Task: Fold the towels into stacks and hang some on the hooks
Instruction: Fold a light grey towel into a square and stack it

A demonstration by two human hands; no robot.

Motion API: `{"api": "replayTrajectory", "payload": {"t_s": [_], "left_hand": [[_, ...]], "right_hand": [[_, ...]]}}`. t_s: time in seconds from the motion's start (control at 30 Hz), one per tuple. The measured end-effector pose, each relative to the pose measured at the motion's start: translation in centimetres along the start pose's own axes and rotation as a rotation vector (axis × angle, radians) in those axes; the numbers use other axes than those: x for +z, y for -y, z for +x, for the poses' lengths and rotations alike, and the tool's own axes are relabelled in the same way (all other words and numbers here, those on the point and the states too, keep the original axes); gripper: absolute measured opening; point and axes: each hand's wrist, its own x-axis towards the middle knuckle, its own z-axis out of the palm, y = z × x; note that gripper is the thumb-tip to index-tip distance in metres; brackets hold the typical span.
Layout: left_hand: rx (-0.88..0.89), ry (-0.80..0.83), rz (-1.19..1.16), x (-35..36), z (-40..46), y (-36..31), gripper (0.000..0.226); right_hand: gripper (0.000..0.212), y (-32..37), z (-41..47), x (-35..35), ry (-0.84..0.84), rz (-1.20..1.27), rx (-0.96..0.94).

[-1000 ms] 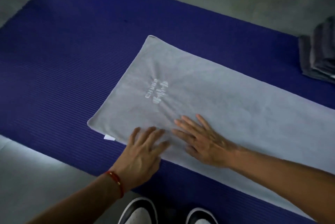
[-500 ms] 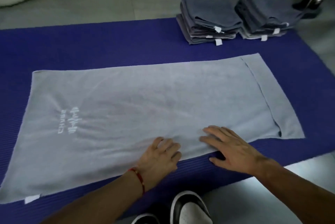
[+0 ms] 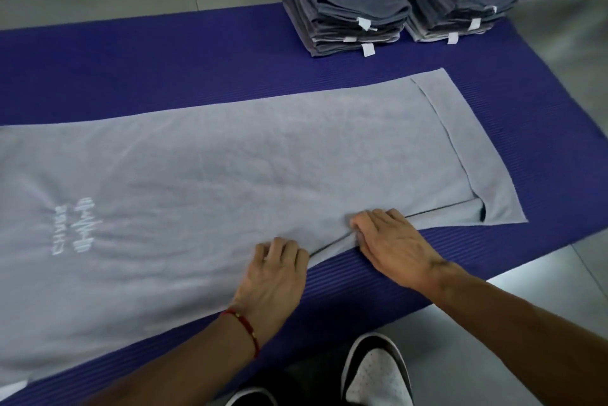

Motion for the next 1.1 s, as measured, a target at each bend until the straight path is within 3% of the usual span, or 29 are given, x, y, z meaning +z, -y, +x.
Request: {"api": "replayTrajectory", "payload": {"t_s": [0.2,0.33,0.4,0.5,0.6,0.67,0.73,0.8,0.87,0.97,1.03,1.1], "left_hand": [[-0.012,0.074,0.072,-0.6,0.7,-0.6,0.025],[-0.052,0.078,0.083,-1.1,0.5,-0.1,0.040],[-0.062,0.088,0.076,-1.8,-0.2,0.0,0.036],[-0.064,0.119,0.068,-1.6,-1.5,0.2,0.042],[-0.041,0.366,0.006,-3.5,-1.9,-0.1,0.041],[-0.029,0.568,-0.038,-5.2,-1.2,-0.5,0.034],[-0.041,0.577,-0.024,-6.1,-0.1,-0.7,0.026],[0.066,0.395,-0.038,-6.1,2.1,-0.5,0.036],[0.131,0.324,0.002,-4.5,4.3,-0.2,0.044],[0.167,0.304,0.000,-3.0,8.3,-0.1,0.061],[0.166,0.262,0.040,-2.0,10.2,0.1,0.062],[0.147,0.268,0.011,-0.9,10.6,0.7,0.063]], "right_hand": [[0.040,-2.2,-0.5,0.0,0.144,0.004,-0.158],[0.040,-1.8,-0.2,-0.7,-0.004,-0.047,-0.112],[0.038,-2.1,-0.6,-0.3,-0.083,-0.072,-0.081],[0.041,-3.7,-2.2,0.1,-0.102,-0.120,0.023],[0.036,-6.1,-5.1,0.1,-0.094,-0.127,0.118],[0.025,-6.9,-7.0,-0.5,-0.072,-0.101,0.048],[0.019,-7.6,-9.1,-1.4,-0.082,-0.075,0.059],[0.017,-8.6,-10.7,-2.2,-0.153,-0.040,0.356],[0.015,-10.3,-11.4,-2.6,-0.207,0.004,0.874],[0.052,-14.2,-11.4,-2.4,-0.123,0.214,1.556],[0.064,-16.4,-11.3,-1.9,-0.087,0.344,1.737],[0.063,-17.4,-11.0,-0.9,-0.070,0.402,1.775]]}}
